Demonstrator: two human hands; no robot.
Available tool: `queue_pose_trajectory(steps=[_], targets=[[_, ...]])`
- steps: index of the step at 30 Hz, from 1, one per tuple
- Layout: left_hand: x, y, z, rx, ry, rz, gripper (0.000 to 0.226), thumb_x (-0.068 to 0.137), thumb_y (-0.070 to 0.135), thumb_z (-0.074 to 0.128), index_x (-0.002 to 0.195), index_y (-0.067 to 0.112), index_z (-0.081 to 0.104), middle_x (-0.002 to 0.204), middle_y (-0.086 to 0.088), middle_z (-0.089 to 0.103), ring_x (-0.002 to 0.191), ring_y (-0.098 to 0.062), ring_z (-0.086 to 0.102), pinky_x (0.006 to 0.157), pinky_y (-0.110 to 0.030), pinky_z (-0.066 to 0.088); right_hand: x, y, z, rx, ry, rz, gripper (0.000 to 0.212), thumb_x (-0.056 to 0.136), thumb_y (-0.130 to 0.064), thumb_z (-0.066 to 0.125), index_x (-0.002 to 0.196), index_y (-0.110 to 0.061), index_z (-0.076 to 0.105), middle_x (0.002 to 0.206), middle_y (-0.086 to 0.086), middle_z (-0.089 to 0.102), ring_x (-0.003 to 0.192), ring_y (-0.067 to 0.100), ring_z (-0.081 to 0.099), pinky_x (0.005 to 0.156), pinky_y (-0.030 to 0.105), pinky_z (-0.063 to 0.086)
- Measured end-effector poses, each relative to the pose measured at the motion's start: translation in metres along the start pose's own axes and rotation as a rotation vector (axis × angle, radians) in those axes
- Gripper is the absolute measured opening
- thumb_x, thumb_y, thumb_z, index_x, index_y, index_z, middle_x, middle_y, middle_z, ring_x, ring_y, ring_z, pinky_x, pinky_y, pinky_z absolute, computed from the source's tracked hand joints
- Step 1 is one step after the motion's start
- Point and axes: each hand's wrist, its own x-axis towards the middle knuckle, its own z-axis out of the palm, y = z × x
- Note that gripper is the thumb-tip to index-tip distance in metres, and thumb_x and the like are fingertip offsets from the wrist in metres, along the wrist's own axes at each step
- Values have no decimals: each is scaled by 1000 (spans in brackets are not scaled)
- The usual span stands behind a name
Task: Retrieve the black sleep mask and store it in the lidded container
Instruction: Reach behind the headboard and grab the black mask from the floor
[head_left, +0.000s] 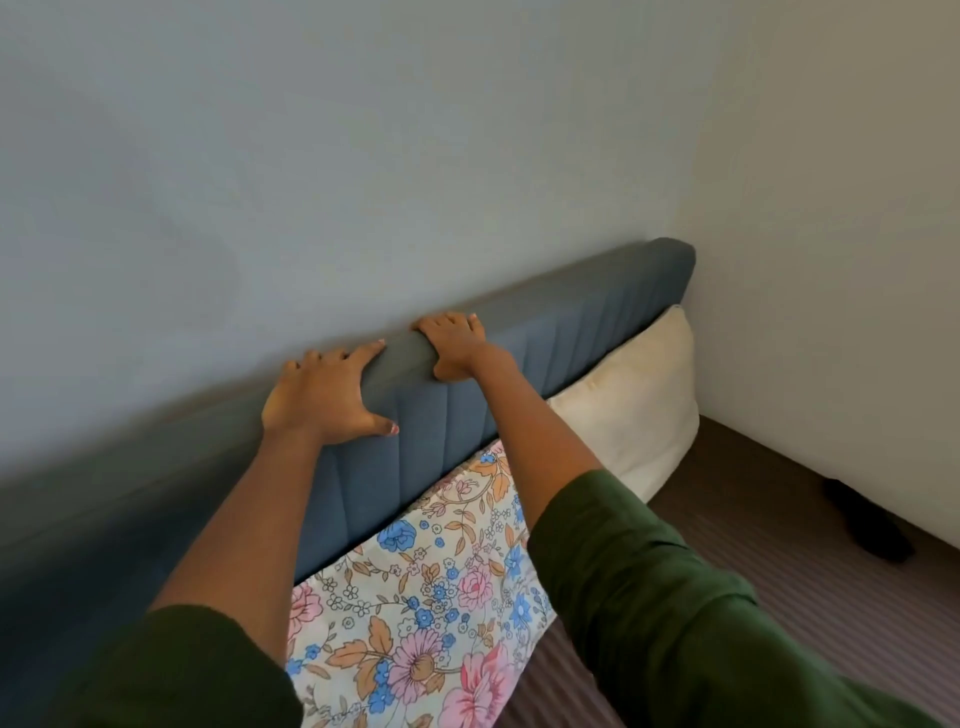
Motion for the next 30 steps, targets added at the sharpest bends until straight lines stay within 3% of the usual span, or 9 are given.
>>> queue_pose_trajectory(steps=[9,13,22,28,30], targets=[[6,5,-4,38,-82,-69,113,53,74,68,147,36,16,139,-11,44,125,-33,42,100,-46,35,0,-5,11,65,43,26,71,83,-5,55,146,-19,25,154,5,24,147,25,9,117,56,-3],[36,28,-9,-70,-171,-68,116,53,75,68,145,23,23,142,-12,42,128,-33,42,101,-46,38,-1,3,11,77,44,-12,77,83,-3,53,149,-17,17,157,3,18,149,24,3,117,55,-4],[177,135,21,-180,-221,97,125,48,67,76,144,9,22,142,-11,42,129,-29,43,100,-43,41,43,129,-30,-119,-131,175,106,74,-10,73,152,-21,2,162,1,0,149,26,-2,118,55,4],[261,214,41,-257,-221,84,117,51,50,84,142,5,26,138,-13,46,126,-30,49,99,-41,43,63,213,-33,-112,-58,339,103,77,-10,73,152,-22,4,162,-2,-2,149,27,1,117,53,9],[284,237,47,-260,-193,90,116,51,47,84,143,5,27,138,-14,46,126,-31,48,99,-42,43,75,237,-30,-68,-22,388,91,85,-7,65,152,-20,6,162,-1,-2,149,27,2,119,50,15]])
